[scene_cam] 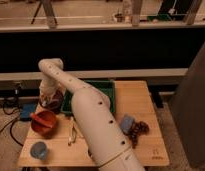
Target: Wipe purple bowl with towel
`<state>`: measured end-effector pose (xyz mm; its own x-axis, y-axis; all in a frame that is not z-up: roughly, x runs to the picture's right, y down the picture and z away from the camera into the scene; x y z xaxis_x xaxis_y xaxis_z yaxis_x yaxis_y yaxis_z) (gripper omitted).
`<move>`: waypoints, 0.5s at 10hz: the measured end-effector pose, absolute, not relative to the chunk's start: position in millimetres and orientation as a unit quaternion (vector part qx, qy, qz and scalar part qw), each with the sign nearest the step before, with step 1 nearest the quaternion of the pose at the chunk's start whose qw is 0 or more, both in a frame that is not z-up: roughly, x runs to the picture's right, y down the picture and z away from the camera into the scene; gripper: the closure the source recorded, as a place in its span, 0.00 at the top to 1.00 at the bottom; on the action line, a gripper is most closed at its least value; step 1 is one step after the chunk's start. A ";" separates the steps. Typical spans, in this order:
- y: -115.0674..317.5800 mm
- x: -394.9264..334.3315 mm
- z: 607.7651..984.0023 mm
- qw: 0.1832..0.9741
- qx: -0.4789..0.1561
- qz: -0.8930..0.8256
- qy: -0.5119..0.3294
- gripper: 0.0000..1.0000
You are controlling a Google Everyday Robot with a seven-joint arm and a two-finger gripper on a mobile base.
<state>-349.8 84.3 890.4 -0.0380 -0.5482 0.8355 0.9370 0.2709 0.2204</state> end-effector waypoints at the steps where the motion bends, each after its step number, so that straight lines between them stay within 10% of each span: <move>1: 88.1 -349.0 888.6 0.655 -0.220 -0.566 -0.450 0.00; 5: 96.8 -311.6 889.4 0.661 -0.244 -0.557 -0.439 0.00</move>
<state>-311.6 96.8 889.4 -0.0071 -0.5221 0.8529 0.9513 0.2594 0.1667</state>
